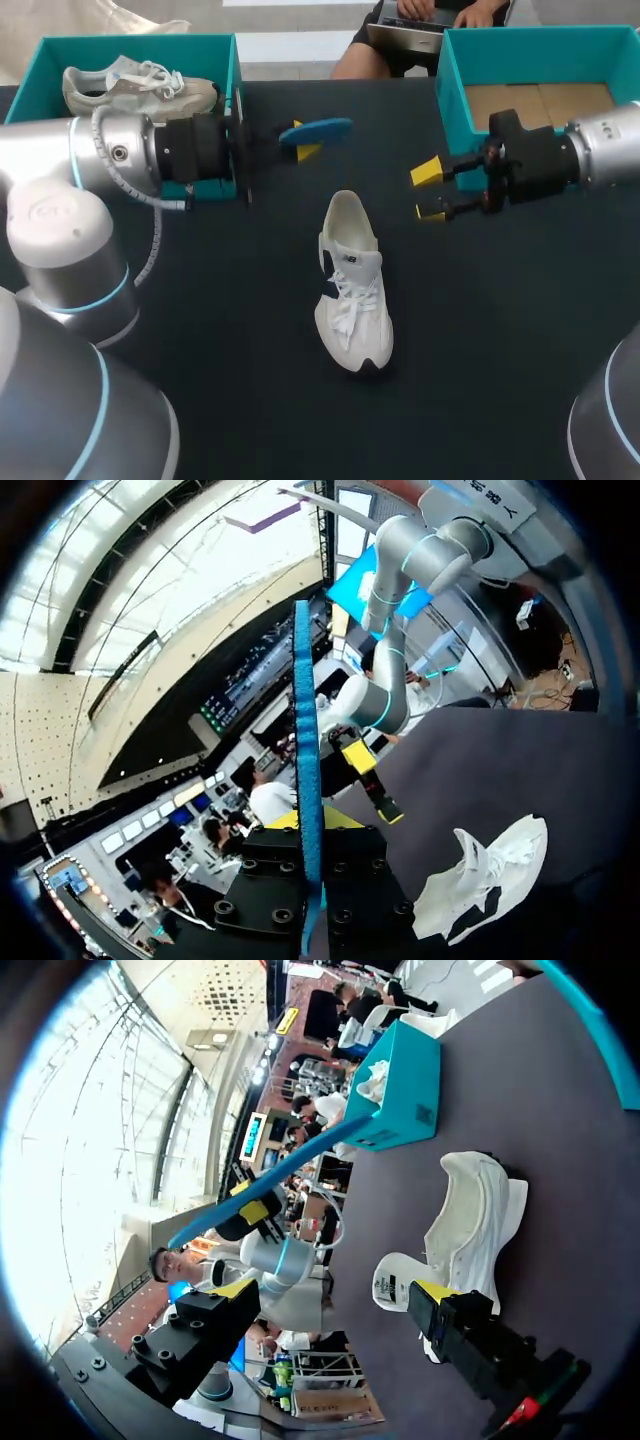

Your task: Take the shoe out of the shoebox, open the shoe tongue, remove and reinsert the insole, then place the shoe into the shoebox

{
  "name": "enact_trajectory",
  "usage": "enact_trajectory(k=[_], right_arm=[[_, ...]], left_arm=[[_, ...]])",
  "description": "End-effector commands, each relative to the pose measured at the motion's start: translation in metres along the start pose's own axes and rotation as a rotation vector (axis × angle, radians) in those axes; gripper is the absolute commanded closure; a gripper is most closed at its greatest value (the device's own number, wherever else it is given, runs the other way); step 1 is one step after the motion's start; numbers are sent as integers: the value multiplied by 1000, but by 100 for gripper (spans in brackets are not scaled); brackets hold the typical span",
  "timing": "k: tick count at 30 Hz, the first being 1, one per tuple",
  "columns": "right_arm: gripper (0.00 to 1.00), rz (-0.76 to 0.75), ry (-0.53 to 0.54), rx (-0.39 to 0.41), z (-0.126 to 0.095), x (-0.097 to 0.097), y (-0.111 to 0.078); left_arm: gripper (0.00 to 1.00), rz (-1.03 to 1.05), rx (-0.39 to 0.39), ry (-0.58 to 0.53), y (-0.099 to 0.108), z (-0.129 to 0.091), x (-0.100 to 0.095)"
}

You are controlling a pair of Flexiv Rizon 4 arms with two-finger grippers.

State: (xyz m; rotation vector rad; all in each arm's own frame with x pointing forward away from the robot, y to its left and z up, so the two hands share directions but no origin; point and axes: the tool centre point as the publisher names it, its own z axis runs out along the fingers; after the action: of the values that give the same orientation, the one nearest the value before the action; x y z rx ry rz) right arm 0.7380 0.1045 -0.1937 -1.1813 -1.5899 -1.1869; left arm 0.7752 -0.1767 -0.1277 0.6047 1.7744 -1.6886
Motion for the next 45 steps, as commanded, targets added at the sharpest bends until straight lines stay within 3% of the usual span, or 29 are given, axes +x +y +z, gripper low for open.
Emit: enact_trajectory(k=[1, 13, 21, 26, 35, 45], right_arm=[[0, 0, 0, -2, 1, 0, 0], [0, 0, 0, -2, 1, 0, 0], [0, 0, 0, -2, 1, 0, 0], [0, 0, 0, -2, 1, 0, 0], [0, -7, 31, 38, 13, -2, 8], [0, -12, 59, 85, 34, -7, 19]], left_arm=[[100, 473, 59, -10, 12, 2, 14], [100, 977, 34, 65, 26, 10, 17], [100, 1142, 12, 65, 47, 4, 26], [100, 1153, -8, 76, 61, 7, 36], [100, 1044, -52, 22, 58, 16, 42], [100, 1004, -40, -5, 52, 31, 48]])
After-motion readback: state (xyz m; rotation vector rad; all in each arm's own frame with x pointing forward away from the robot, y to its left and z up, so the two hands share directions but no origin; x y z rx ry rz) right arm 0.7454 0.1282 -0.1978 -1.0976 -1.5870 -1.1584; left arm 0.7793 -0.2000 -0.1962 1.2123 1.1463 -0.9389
